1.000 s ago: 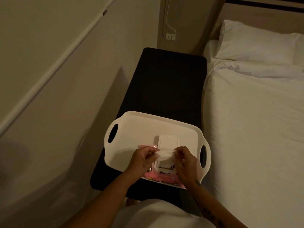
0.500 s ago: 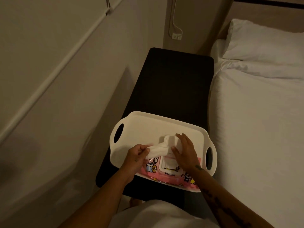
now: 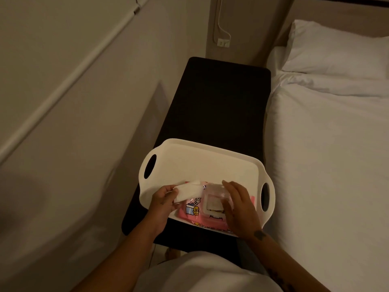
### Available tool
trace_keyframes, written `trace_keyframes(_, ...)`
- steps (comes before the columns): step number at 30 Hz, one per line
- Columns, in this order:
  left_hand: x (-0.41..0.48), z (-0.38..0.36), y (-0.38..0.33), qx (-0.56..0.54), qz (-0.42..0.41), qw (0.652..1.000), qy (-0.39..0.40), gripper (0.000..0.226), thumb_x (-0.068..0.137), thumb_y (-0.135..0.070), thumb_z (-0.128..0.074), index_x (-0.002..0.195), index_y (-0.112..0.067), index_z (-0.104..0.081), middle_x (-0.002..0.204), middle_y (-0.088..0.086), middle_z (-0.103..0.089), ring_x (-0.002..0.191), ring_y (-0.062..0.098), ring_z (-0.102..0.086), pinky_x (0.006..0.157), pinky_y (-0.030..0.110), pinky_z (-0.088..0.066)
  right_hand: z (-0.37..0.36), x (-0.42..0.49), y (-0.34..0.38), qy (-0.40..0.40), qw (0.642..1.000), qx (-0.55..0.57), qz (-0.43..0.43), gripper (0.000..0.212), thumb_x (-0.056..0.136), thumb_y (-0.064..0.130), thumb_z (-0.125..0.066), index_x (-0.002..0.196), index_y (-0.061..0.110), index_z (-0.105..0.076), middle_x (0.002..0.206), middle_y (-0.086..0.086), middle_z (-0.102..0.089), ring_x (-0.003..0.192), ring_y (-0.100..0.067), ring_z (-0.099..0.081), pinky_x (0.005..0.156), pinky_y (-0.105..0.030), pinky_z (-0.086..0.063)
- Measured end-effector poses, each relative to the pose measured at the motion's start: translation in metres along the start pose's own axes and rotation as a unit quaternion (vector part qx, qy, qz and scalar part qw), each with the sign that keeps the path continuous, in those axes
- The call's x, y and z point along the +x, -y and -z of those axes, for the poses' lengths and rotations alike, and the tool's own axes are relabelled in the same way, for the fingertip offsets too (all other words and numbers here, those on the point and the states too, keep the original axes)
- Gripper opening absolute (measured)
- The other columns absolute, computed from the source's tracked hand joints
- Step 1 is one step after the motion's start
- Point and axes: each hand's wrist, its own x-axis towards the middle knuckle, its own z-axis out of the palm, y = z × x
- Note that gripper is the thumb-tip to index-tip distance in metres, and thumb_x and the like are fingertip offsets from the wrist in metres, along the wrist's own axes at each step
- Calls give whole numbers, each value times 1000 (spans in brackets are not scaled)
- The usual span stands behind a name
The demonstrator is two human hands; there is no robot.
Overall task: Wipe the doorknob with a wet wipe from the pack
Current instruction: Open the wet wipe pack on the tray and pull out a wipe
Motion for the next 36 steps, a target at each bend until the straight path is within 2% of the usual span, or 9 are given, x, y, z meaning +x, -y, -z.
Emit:
trace_keyframes(3, 0, -1, 2, -1, 4, 1000, 1, 23, 92, -8, -48, 110, 2, -55, 121, 20, -56, 108, 34, -57, 77, 35, -54, -1, -13, 3, 21, 996, -55, 59, 24, 87, 8, -54, 108, -2, -60, 107, -24, -62, 94, -37, -62, 79, -45, -55)
trace_keyframes(6, 0, -2, 1, 16, 0, 1000, -3, 25, 92, -9, -48, 113, 4, -53, 122, 21, -55, 111, 35, -55, 76, 31, -55, -3, -23, 0, 44, 990, -83, 102, 52, 99, 31, -23, 103, -2, -63, 105, -24, -64, 93, -37, -64, 75, -45, -57)
trace_keyframes(8, 0, -3, 1, 24, -3, 1000, -4, 25, 91, -9, -48, 112, 4, -53, 122, 22, -54, 111, 35, -55, 76, 31, -55, -5, -28, -5, 65, 985, -117, 110, 44, 98, 27, -28, 106, -1, -61, 109, -26, -64, 98, -42, -62, 75, -52, -55)
trace_keyframes(11, 1, -4, 2, 19, -2, 1000, -3, 21, 91, -9, -49, 108, 2, -53, 120, 23, -54, 111, 35, -55, 77, 33, -54, -12, -37, -15, 93, 971, -181, 129, 38, 77, 14, -70, 113, 4, -61, 117, -23, -62, 108, -43, -56, 79, -59, -48)
trace_keyframes(15, 0, -4, 3, 14, 4, 1000, -10, 20, 91, -8, -50, 108, 3, -53, 119, 24, -54, 110, 36, -55, 79, 34, -53, -12, -41, -17, 128, 957, -219, 143, 50, 93, 40, -30, 124, 9, -53, 129, -17, -54, 118, -37, -49, 89, -52, -43)
trace_keyframes(17, -1, -4, 3, 13, 4, 1000, -8, 22, 91, -8, -49, 109, 3, -53, 119, 23, -55, 109, 34, -55, 78, 33, -53, -14, -43, -19, 144, 953, -229, 136, 54, 89, 44, -31, 127, 10, -47, 132, -16, -51, 120, -36, -47, 98, -45, -36)
trace_keyframes(22, -3, -5, 1, 16, 5, 1000, -4, 25, 91, -9, -49, 113, 4, -52, 118, 20, -56, 108, 32, -56, 80, 33, -53, -14, -43, -20, 190, 946, -238, 109, 58, 90, 50, -27, 133, 12, -35, 139, -15, -40, 134, -26, -14, 108, -39, 14)
trace_keyframes(26, -4, -7, 0, 31, -2, 999, -10, 22, 91, -9, -49, 110, 2, -54, 116, 19, -57, 101, 28, -59, 72, 27, -56, -16, -43, -23, 187, 948, -231, 109, 58, 88, 48, -32, 134, 13, -34, 141, -13, -34, 140, -18, 11, 110, -38, 9)
trace_keyframes(36, -4, -7, 1, 39, -7, 999, -13, 20, 91, -11, -50, 108, -2, -55, 115, 18, -57, 101, 27, -59, 79, 33, -54, -16, -43, -25, 197, 949, -228, 95, 58, 95, 49, -12, 135, 13, -31, 141, -13, -36, 139, -14, 15, 109, -37, 15)
